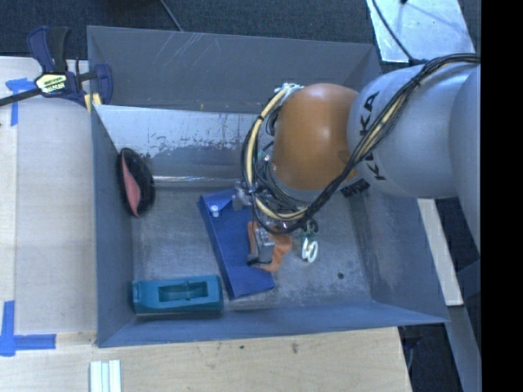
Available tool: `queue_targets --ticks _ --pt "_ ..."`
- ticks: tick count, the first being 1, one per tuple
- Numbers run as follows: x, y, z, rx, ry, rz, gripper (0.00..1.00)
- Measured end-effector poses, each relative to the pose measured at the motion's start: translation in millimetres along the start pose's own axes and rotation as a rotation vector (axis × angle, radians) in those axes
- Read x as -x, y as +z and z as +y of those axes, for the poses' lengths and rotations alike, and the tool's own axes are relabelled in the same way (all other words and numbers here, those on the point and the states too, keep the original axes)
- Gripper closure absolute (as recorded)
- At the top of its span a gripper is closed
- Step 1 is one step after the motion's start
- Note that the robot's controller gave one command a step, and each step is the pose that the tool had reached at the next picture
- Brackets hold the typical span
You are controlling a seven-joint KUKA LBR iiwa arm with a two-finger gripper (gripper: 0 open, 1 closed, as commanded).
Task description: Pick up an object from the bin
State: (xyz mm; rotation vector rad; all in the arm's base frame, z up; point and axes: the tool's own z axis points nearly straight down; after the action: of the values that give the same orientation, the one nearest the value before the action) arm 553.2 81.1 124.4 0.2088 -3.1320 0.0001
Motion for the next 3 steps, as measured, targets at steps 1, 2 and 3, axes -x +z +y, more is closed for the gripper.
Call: queue_targets --ticks 1,2,3 --pt "1.6 16 -33 0.000 0.050 -0.007 0.00" --pt "12.8 53 -83 -0.001 0.028 -0.009 1.00" --pt "12.8 53 -83 -0.001 0.028 -0.009 1.00"
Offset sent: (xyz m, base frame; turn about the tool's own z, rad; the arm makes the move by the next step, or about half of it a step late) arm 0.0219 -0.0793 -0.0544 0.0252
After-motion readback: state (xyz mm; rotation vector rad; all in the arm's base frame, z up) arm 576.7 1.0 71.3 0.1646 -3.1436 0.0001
